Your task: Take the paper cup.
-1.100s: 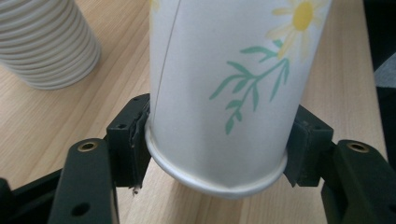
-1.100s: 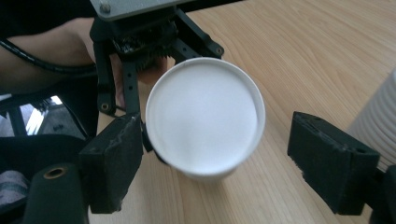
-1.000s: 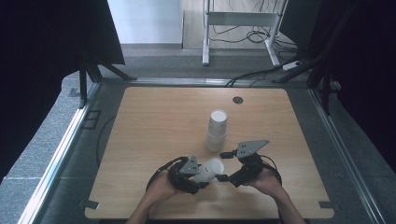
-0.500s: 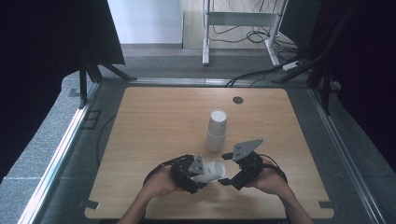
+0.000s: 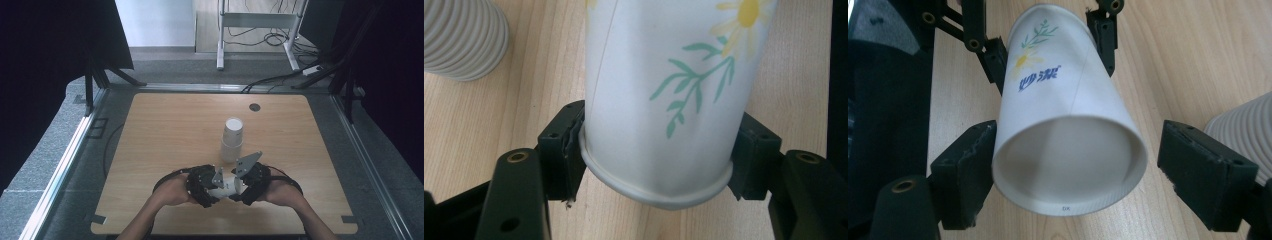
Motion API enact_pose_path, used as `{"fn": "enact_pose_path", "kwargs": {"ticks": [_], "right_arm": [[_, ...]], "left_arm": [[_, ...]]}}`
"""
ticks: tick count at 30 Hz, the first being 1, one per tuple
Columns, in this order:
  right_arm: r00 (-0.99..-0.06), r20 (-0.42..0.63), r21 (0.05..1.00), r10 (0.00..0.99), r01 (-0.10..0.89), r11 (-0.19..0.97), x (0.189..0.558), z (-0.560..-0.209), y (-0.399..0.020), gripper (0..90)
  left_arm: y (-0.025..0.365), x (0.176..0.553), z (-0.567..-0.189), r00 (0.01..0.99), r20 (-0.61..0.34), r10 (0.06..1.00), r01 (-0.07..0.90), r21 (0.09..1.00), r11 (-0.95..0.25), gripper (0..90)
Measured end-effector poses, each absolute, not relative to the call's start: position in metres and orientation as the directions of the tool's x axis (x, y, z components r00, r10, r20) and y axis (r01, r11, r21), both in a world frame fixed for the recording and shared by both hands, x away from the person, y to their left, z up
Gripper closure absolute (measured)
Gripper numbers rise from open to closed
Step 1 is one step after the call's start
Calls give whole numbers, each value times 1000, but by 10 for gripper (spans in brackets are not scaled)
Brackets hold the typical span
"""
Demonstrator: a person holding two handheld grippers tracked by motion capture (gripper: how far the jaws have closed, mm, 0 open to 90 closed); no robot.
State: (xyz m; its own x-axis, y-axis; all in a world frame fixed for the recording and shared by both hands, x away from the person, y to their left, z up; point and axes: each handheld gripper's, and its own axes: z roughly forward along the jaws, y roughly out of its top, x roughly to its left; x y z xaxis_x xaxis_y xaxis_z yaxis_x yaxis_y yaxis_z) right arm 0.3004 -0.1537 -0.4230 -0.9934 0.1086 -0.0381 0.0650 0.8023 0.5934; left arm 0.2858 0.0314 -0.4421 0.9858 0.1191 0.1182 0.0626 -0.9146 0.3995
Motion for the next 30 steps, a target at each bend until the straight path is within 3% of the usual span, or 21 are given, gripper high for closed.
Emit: {"fn": "enact_pose_path", "kwargs": {"ticks": [12, 24, 30], "right_arm": [[-997, -20, 558, 75, 51, 828, 303, -427, -143, 234], [-997, 25, 542, 69, 71, 837, 302, -428, -143, 366], [-997, 27, 554, 79, 81, 829, 301, -426, -144, 369]], "left_arm": [[24, 284, -440, 987, 124, 105, 55, 348, -936, 349], [23, 283, -441, 986, 132, 101, 51, 336, -940, 348], [25, 285, -439, 985, 133, 107, 53, 361, -931, 290]]}}
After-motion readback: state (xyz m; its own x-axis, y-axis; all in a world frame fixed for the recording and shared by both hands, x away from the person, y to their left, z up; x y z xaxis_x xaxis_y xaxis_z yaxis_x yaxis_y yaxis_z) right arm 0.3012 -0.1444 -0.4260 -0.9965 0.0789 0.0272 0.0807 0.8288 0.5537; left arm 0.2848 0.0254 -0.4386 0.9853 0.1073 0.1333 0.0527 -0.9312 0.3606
